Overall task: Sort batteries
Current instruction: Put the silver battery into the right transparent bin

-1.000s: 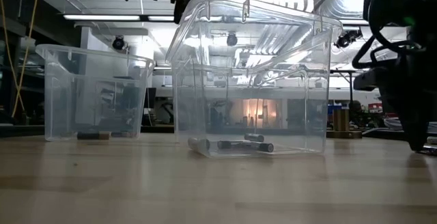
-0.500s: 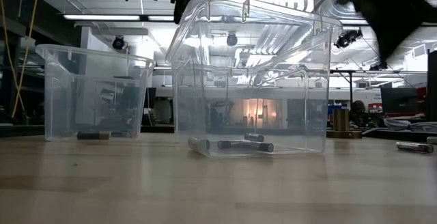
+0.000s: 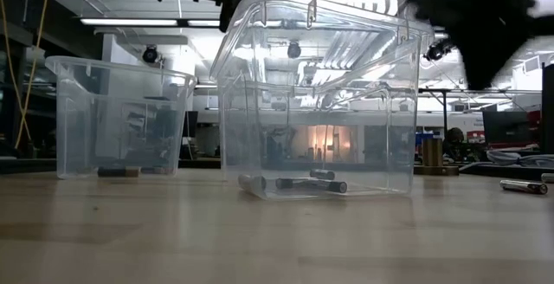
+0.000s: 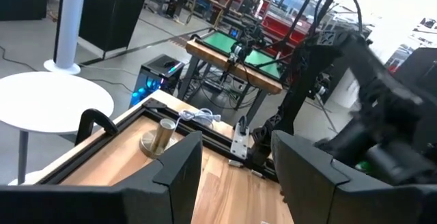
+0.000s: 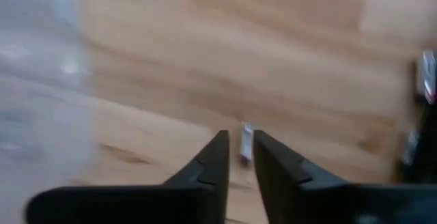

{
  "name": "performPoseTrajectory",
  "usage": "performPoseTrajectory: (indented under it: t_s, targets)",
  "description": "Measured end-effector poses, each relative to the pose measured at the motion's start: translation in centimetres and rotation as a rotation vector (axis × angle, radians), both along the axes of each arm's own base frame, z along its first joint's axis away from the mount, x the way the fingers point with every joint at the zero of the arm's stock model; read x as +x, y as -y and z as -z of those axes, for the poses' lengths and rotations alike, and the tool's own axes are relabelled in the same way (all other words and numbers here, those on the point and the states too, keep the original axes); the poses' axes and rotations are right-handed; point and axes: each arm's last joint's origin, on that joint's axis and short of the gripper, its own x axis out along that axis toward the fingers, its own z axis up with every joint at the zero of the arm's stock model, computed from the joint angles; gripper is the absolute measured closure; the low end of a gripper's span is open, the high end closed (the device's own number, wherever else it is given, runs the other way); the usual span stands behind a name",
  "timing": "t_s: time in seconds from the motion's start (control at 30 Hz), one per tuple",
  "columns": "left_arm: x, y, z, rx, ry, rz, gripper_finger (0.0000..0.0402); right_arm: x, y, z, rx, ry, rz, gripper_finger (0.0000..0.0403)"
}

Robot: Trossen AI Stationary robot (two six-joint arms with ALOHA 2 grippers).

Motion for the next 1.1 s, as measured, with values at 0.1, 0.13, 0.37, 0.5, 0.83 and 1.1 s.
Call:
performPoseTrajectory:
  t_s: [0.1, 0.13, 0.37, 0.5, 0.83, 1.1]
  targets:
    - [0.0, 0.0, 0.0, -0.002, -0.003, 0.004, 0.0233, -0.6, 0.0, 2.9, 0.077, -0.049, 0.010, 0.0290]
    - [0.0, 0.0, 0.0, -0.002, -0.003, 0.005, 0.0233, -0.6, 0.0, 3.8, 0.103, -0.039, 0.004, 0.0274]
    - [0.0, 0.0, 0.0, -0.024, 0.003, 0.004, 0.0233, -1.5, 0.2, 9.0, 0.231, 0.026, 0.002, 0.0208]
    - [0.0, 0.0, 0.0, -0.025, 0.004, 0.003, 0.0233, -2.1, 0.6, 10.2, 0.211, 0.018, 0.026, 0.0207]
    - [0.0, 0.0, 0.0, -0.024, 0.006, 0.000, 0.0233, -2.6, 0.8, 11.7, 0.195, -0.082, -0.005, 0.0322]
    - [0.0, 0.0, 0.0, -0.013, 0.005, -0.003, 0.0233, -2.2, 1.0, 7.4, 0.115, -0.174, -0.041, 0.0392]
